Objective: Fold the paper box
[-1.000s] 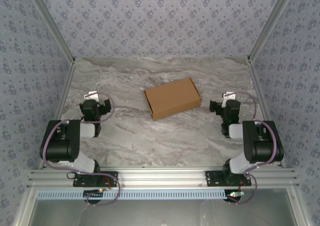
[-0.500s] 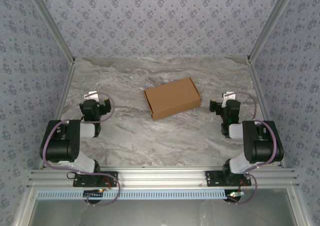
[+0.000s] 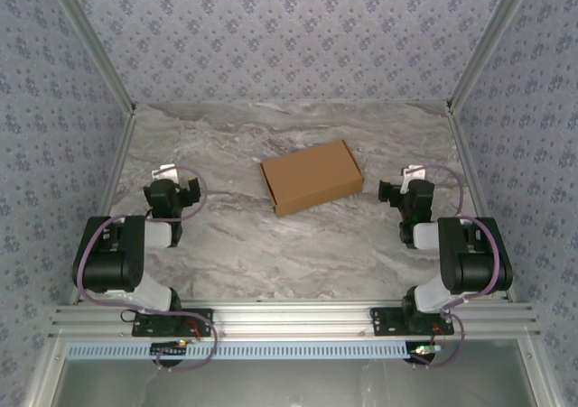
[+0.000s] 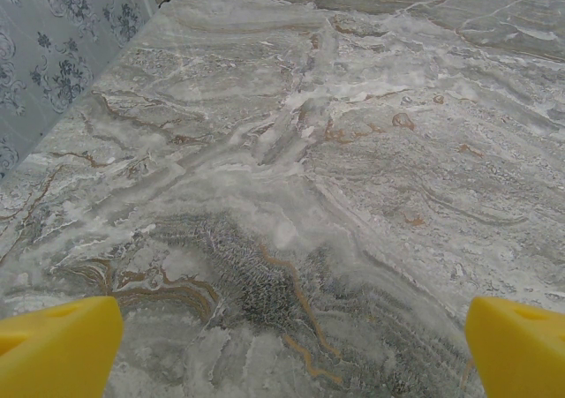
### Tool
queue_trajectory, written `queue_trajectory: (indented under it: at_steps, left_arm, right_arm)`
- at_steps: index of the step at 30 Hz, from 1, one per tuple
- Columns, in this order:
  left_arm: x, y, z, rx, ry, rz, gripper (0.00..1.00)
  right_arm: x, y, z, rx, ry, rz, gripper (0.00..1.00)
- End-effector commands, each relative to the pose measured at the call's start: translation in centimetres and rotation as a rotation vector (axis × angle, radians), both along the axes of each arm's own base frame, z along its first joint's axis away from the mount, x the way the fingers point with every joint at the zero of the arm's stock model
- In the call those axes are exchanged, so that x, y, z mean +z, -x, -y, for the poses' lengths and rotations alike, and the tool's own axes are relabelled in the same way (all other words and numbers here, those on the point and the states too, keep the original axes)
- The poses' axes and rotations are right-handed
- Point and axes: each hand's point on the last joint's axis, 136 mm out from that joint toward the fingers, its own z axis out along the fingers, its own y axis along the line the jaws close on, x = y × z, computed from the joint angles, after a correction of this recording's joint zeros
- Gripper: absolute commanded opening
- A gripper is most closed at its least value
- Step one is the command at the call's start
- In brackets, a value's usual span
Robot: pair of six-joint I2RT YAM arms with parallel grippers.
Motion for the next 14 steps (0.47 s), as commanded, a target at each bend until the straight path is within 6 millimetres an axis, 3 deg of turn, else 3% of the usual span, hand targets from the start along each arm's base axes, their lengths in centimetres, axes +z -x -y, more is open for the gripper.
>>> queue_trajectory:
  at_steps: [1,14]
  left_arm:
    - [1.27,-0.59,0.40,-0.021,-0.004,0.046,0.99]
    - [1.28,-0.59,0.40,-0.021,-0.004,0.046,0.99]
  right_arm:
    - [0.73,-0.56,0.03,-0.003,-0.007,0.023,0.99]
    - [0.70,-0.68,-0.40,0.029,-0.012,0.019,0.99]
